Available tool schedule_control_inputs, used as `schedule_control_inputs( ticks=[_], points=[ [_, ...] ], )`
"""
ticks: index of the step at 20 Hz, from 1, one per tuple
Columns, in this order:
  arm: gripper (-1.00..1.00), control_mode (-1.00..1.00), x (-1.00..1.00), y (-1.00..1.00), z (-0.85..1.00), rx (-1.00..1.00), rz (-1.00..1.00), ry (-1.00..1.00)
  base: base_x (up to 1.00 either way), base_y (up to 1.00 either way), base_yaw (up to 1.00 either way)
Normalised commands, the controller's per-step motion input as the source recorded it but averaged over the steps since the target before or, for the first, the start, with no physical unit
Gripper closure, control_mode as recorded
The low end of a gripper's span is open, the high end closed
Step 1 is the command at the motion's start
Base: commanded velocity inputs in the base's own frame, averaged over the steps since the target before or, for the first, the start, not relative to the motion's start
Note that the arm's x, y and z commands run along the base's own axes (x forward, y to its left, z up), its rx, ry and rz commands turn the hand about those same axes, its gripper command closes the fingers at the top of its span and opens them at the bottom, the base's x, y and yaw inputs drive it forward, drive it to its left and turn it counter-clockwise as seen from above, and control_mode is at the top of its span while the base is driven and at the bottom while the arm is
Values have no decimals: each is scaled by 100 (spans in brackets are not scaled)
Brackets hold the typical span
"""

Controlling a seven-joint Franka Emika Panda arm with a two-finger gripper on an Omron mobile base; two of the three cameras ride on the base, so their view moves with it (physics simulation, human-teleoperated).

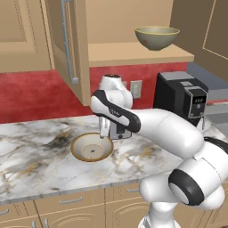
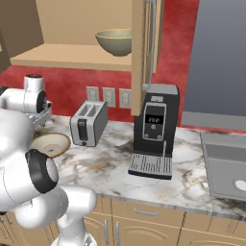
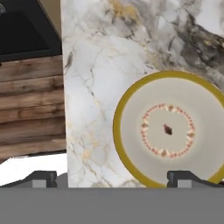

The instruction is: Open the cabinet. Pick the bowls from the counter and place them in the cabinet. Then close the cabinet.

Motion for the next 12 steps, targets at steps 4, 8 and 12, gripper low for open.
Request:
schedule_control_inputs(
  ticks=[4,8,12],
  points=[
    [-100,-100,0,0,-28,-6,0,3,0,0,0],
    [-100,-100,0,0,-28,-5,0,1,0,0,0],
    [-100,-100,0,0,-29,-5,0,1,0,0,0]
  ],
)
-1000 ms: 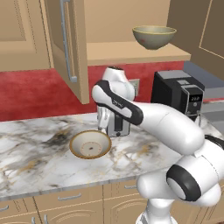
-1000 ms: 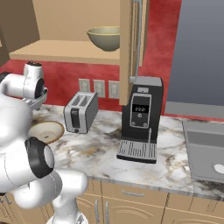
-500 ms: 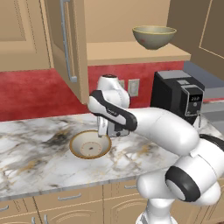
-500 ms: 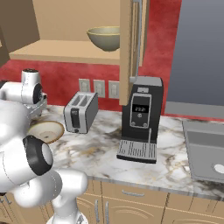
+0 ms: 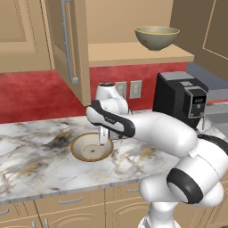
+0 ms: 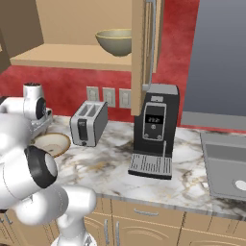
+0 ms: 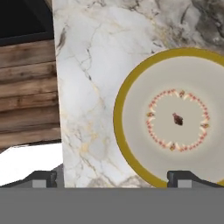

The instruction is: Open the cabinet. Pick the bowls from the counter and place them in the cabinet. Then close the cabinet.

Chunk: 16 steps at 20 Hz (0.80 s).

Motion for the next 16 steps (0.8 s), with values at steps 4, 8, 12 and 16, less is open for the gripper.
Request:
schedule_control_inputs(
  ticks=[4,8,12,16],
  points=[
    [-100,-100,0,0,-33,-7,0,0,0,0,0],
    [-100,-100,0,0,-30,-7,0,0,0,0,0],
    [-100,-100,3,0,-29,-4,0,0,0,0,0],
    [-100,-100,8,0,-27,-1,0,0,0,0,0]
  ],
)
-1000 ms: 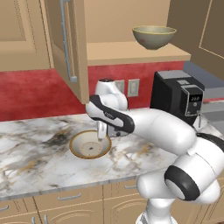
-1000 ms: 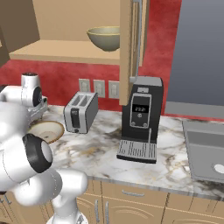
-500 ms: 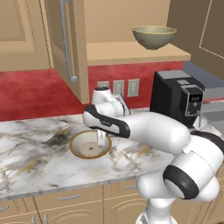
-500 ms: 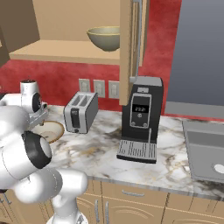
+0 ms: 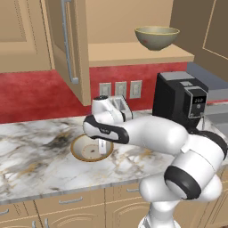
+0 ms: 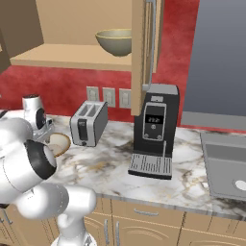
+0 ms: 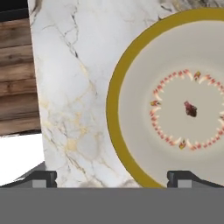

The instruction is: Open the cabinet. Pick the bowls from the counter and place them in the cabinet. Then close the cabinet.

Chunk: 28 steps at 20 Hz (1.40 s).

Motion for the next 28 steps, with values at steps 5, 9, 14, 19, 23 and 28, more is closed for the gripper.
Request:
schedule_control_inputs(
  ticks=[5,9,14,19,23,28],
  points=[
    [-100,-100,13,0,-23,0,0,0,0,0,0],
    [-100,-100,12,0,-30,0,0,0,0,0,0],
    [-100,-100,5,2,-28,0,0,0,0,0,0],
    [-100,-100,0,12,-16,0,0,0,0,0,0],
    [-100,-100,0,16,-6,0,0,0,0,0,0],
    [-100,-100,0,14,-17,0,0,0,0,0,0]
  ],
)
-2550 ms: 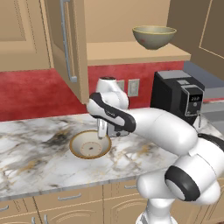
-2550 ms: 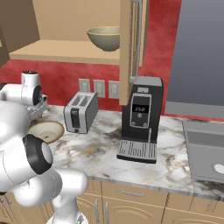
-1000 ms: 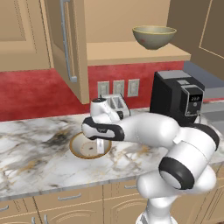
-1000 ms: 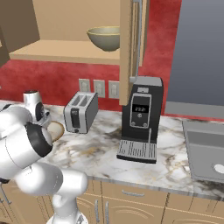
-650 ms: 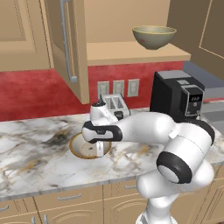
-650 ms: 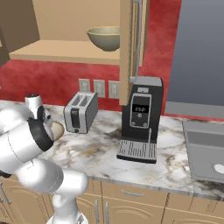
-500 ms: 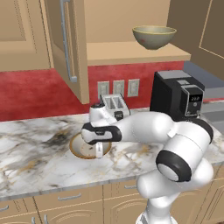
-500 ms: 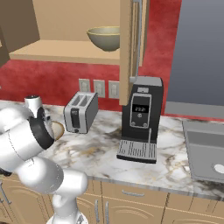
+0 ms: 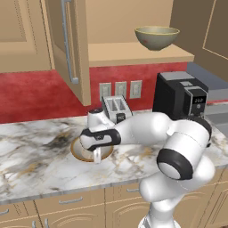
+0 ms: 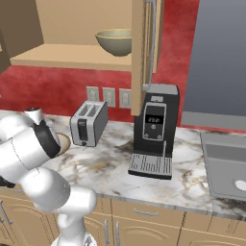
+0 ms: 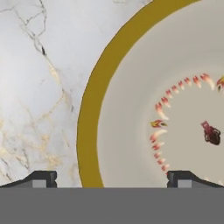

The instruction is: Open the cabinet. Pick the bowls from the counter and place them in the cabinet. Then close the cabinet.

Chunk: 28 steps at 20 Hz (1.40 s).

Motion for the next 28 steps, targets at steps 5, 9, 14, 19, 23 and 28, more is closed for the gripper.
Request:
schedule_control_inputs(
  ticks=[5,9,14,19,23,28],
  points=[
    [-100,-100,0,11,-21,0,0,0,0,0,0],
    [-100,-100,0,8,-16,0,0,0,0,0,0],
    [-100,-100,0,9,-10,0,0,0,0,0,0],
    [-100,-100,0,6,-8,0,0,0,0,0,0],
    [-100,-100,0,5,-6,0,0,0,0,0,0],
    [100,-100,3,0,-5,0,0,1,0,0,0]
  ],
)
